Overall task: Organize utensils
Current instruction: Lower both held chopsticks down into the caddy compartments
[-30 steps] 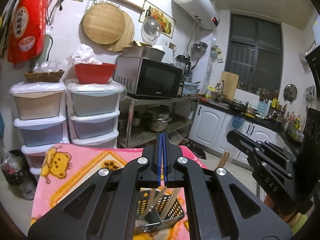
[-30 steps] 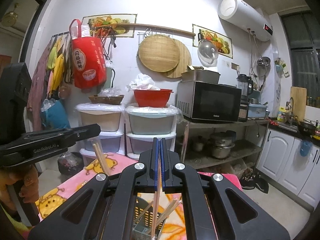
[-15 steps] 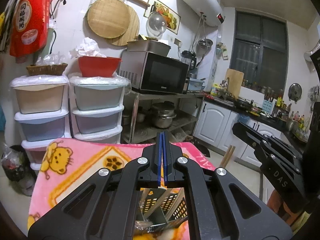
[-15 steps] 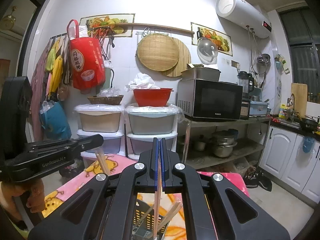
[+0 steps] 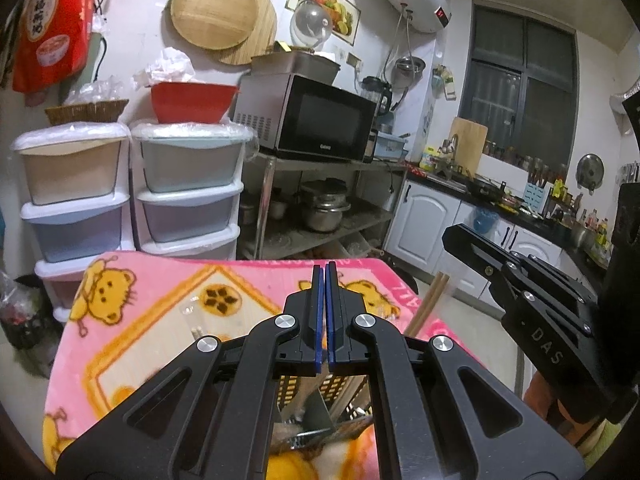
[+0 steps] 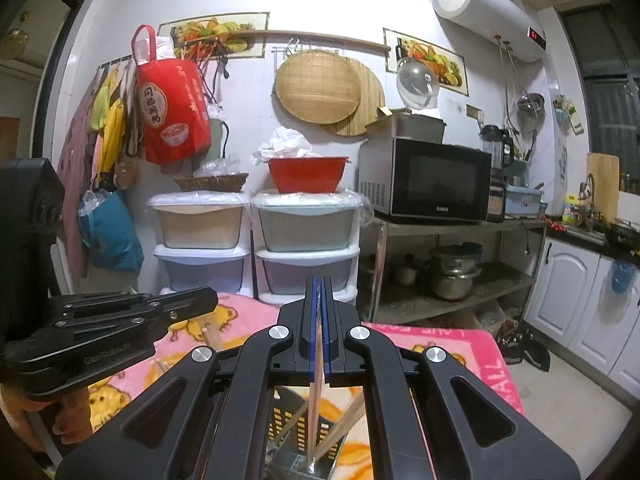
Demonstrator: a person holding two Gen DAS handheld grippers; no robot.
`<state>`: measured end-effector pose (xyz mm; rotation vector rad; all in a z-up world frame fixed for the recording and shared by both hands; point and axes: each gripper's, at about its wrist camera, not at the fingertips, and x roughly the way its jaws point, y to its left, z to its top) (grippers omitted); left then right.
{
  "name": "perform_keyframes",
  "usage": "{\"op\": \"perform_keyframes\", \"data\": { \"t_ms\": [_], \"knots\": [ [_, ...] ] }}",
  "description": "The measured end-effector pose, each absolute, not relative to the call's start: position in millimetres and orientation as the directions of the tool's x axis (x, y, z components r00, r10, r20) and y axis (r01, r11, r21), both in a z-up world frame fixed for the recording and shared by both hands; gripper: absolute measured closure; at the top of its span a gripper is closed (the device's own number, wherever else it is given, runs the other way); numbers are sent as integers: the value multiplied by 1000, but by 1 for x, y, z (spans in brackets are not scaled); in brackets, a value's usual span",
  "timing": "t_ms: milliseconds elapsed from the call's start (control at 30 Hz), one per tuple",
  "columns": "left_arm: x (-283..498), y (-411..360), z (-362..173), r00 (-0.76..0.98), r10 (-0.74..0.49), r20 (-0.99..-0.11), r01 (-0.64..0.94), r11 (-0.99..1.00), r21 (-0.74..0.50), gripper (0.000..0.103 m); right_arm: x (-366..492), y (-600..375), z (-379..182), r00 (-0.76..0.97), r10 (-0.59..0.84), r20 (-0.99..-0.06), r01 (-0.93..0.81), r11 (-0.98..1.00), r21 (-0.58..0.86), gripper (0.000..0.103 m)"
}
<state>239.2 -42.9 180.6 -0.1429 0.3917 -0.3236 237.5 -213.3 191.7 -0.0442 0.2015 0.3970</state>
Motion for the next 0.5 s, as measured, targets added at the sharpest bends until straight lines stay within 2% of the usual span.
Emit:
{"op": "perform_keyframes", "data": {
  "t_ms": [500],
  "knots": [
    [243,-50,141,837,-349,-420,281,935,-217,103,239,-233,152,894,351,-279,-349,935,59,100]
  ]
}}
